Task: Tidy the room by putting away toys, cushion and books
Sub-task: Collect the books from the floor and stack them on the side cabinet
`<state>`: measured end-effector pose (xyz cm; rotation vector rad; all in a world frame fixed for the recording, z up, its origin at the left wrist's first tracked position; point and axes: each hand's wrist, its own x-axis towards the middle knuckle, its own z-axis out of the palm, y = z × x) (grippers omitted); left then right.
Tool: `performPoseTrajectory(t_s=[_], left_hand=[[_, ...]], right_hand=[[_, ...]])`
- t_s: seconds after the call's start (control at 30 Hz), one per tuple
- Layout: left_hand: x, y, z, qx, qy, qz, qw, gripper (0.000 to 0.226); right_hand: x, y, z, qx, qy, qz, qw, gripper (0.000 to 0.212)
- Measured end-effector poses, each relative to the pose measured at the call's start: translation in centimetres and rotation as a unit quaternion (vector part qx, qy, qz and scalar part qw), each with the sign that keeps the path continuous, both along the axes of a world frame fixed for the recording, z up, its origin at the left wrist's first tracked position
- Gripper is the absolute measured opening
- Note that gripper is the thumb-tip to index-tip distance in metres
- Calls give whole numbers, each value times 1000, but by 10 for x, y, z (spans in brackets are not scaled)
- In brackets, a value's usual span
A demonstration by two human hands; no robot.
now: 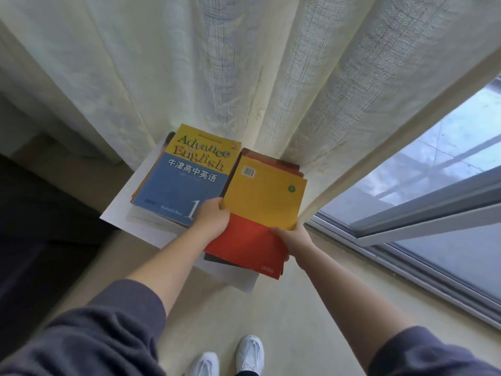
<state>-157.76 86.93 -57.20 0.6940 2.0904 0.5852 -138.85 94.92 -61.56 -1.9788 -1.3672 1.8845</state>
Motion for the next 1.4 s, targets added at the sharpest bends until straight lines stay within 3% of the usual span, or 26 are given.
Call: performPoseTrajectory(t_s=[0.23, 0.43, 0.57, 0.67, 0.83, 1.03, 1.17, 1.4], left_hand=[[10, -107, -3, 29, 33, 45, 998, 30], [-11, -233, -41, -21, 19, 37, 999, 22], [-41, -329, -76, -70, 19, -7, 997, 21], [-75, -396, -115, -127, 24, -52, 990, 21], [-129, -504, -201, -247, 59, -113, 961, 30], [-144, -556, -285, -297, 74, -132, 943, 68], [-155, -571, -316, -296, 69, -113, 946, 74], [-127, -572, -317, -274, 79, -136, 949, 58]], right_hand=[[17, -89, -5, 44, -2, -24, 999, 49], [2, -205, -15, -7, -88, -11, 996, 87], [-30, -285, -34, -44, -88, 48, 994, 73], [-61, -350, -61, -62, -93, 147, 983, 61], [-106, -466, -150, -41, -159, 389, 906, 60], [-121, -534, -243, 6, -220, 525, 822, 63], [-125, -542, -268, 12, -215, 517, 829, 54], [-85, -554, -262, -33, -202, 480, 853, 52]])
